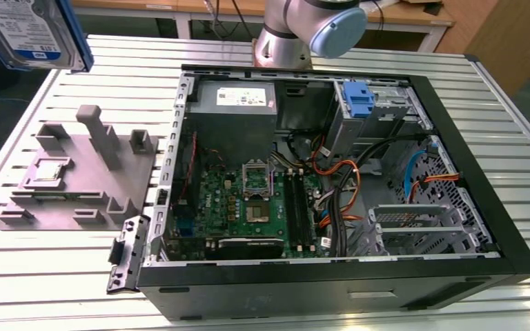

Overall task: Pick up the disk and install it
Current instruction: 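Pick up the disk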

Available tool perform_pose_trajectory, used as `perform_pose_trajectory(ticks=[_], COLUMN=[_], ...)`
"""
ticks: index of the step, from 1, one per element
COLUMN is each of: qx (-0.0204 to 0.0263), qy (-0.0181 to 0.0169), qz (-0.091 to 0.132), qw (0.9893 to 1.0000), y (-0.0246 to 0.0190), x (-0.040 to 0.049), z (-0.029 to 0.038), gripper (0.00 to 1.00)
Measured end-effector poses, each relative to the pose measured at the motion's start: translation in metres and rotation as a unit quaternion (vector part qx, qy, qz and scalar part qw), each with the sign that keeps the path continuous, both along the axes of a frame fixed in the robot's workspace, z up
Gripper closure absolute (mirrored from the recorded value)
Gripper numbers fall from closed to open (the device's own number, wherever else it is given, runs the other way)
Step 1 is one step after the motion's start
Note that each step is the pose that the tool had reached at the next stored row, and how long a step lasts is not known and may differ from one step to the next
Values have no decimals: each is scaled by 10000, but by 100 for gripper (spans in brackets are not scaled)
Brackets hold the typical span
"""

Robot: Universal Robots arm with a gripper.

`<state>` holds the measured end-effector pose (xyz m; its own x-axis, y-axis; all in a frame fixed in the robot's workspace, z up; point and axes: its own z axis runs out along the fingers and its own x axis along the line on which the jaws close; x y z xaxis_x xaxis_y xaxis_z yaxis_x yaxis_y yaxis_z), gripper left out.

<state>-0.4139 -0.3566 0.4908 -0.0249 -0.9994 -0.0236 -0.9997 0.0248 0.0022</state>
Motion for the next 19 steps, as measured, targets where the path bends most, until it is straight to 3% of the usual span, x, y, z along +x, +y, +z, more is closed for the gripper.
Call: perform_pose_trajectory(ticks=[7,19], qx=[-7,-7], qy=[-1,0], qz=[-1,-1], qw=[10000,10000], y=[-41,-44], x=[0,37], z=[-3,-3], gripper=[64,64])
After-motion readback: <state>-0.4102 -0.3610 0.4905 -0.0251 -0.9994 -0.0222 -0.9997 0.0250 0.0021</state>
